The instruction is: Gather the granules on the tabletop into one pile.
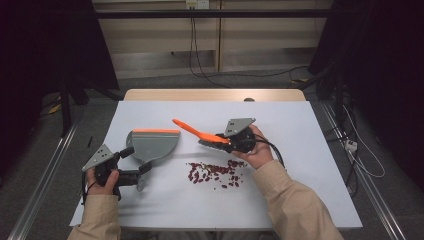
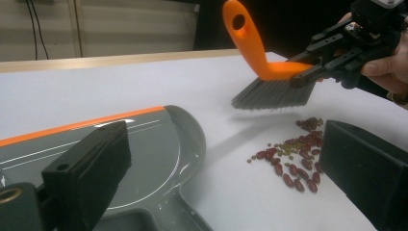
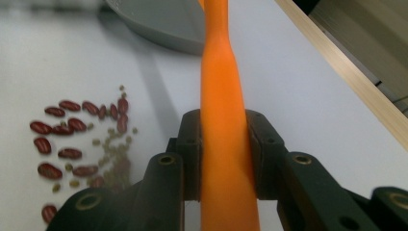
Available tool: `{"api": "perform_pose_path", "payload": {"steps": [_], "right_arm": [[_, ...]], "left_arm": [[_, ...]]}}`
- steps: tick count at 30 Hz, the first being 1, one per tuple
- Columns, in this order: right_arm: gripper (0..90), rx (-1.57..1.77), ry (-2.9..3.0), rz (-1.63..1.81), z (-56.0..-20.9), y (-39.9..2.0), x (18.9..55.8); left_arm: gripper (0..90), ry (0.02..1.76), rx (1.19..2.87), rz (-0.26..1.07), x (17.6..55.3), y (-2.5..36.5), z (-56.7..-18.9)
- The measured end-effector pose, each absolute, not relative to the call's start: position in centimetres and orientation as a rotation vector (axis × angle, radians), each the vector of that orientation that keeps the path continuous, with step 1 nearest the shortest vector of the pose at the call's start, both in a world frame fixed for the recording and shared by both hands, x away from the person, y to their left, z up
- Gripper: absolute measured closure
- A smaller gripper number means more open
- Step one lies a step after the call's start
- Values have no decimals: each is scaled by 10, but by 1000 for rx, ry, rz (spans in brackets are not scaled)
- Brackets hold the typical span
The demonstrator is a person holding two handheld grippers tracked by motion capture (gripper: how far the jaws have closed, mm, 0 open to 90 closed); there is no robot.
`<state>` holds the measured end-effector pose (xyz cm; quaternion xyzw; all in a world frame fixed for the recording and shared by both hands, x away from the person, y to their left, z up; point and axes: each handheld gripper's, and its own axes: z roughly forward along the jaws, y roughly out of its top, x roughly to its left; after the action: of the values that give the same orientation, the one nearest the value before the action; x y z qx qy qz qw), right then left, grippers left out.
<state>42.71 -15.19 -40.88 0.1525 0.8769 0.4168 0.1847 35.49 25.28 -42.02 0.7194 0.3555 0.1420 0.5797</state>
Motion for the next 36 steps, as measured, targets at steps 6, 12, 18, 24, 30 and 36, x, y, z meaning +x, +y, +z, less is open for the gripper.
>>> {"api": "perform_pose_path", "payload": {"steps": [6, 12, 18, 24, 30, 36], "right_arm": [[714, 469, 2473, 1113, -418, -176, 415], [714, 488, 2479, 1155, -425, -182, 401], [713, 474, 2491, 1188, -426, -179, 392], [714, 457, 2498, 1207, -424, -175, 384], [714, 472, 2479, 1250, -421, -171, 385], [714, 552, 2417, 1285, -413, -175, 390]], "left_arm": [[39, 824, 1689, 332, 355, 250, -420], [39, 826, 1691, 330, 355, 249, -421], [40, 825, 1691, 332, 355, 249, -420], [39, 827, 1691, 332, 355, 248, -420], [39, 827, 1693, 334, 355, 249, -420], [40, 827, 1694, 333, 355, 249, -420]]}}
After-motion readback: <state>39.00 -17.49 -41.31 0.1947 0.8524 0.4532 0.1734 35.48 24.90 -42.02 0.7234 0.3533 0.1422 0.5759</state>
